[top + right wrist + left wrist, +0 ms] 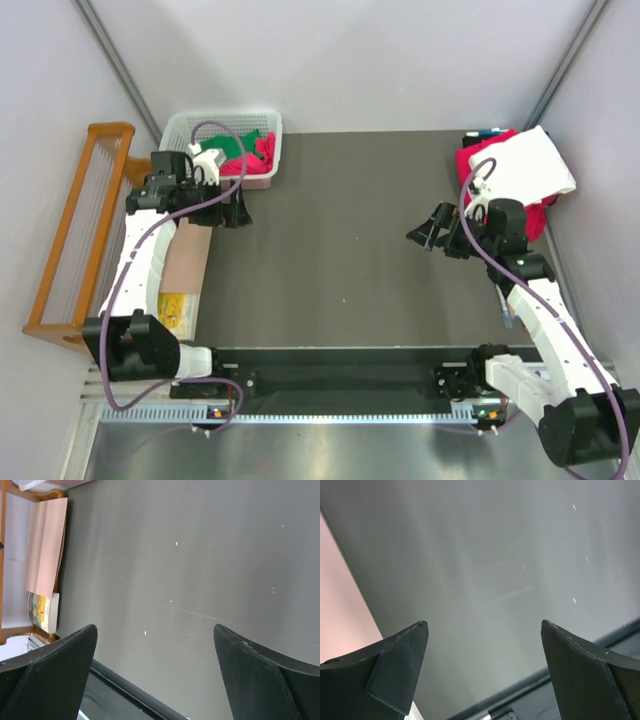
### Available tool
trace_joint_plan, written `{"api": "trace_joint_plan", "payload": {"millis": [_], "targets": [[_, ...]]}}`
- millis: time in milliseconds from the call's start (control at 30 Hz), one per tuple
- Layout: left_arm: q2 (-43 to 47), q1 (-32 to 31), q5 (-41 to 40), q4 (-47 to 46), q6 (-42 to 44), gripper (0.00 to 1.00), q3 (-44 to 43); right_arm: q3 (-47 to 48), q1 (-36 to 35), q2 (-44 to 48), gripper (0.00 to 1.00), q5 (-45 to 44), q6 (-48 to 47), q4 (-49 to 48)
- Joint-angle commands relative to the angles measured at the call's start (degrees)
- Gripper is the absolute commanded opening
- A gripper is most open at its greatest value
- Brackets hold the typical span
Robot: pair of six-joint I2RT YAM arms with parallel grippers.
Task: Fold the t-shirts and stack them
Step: Grab the tshirt from the pile
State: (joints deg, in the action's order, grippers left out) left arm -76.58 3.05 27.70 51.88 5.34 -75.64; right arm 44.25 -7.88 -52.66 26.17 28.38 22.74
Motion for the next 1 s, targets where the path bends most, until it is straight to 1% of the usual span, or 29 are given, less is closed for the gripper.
{"api": "trace_joint_plan", "payload": {"millis": [0,67,100,167,200,267,300,367,400,500,767,867,967], "targets": [[-6.4,-0.1,-4.1,-8.4,-2.4,0.99,-8.3,0.7,-1.5,0.6,1.00,-0.8,0.7,-2.1],[-10.3,-0.1,-5.7,-8.2,-3.1,0.99,-12.9,1.2,-1.6,0.7,1.00,-1.7,-0.2,-0.7],[-14.5,-0.1,-7.2,-7.8,-3.3,0.99,-17.7,1.1,-1.7,1.0,1.00,-2.1,-0.3,-0.5],[-18.4,-0.1,-8.3,-7.8,-3.5,0.99,-22.3,0.6,-1.7,1.3,1.00,-2.4,-0.2,-0.7],[-22.3,0.0,-9.7,-7.8,-3.8,0.99,-26.7,0.2,-1.7,1.8,1.00,-2.5,0.1,-0.9],[-26.4,-0.1,-10.4,-7.4,-4.2,0.99,-31.7,-0.5,-2.0,2.0,1.00,-2.5,0.3,-0.9],[-30.3,-0.1,-10.7,-7.0,-4.5,0.99,-37.1,-0.7,-2.1,2.2,1.00,-2.6,0.4,-0.7],[-34.5,-0.1,-11.6,-5.5,-4.6,0.99,-42.3,-0.9,-2.1,2.4,1.00,-2.9,0.4,-0.5],[-38.3,-0.1,-12.0,-4.9,-4.6,0.99,-46.9,-0.9,-2.2,2.7,1.00,-2.9,0.5,-0.4],[-44.3,-0.1,-12.8,-3.3,-4.5,0.99,-53.4,-0.8,-2.4,3.4,1.00,-3.1,0.4,-0.2],[-50.2,-0.1,-13.4,-5.4,-4.5,0.99,-53.5,-0.7,-3.0,3.1,1.00,-3.7,1.0,0.1],[-50.3,-0.7,-12.9,-5.1,-4.0,0.98,-51.4,-0.7,-3.3,2.7,1.00,-3.9,1.4,-0.3],[-49.0,-2.0,-13.9,-6.3,-3.0,0.98,-47.5,-0.8,-3.7,2.2,1.00,-4.0,1.6,-1.0]]}}
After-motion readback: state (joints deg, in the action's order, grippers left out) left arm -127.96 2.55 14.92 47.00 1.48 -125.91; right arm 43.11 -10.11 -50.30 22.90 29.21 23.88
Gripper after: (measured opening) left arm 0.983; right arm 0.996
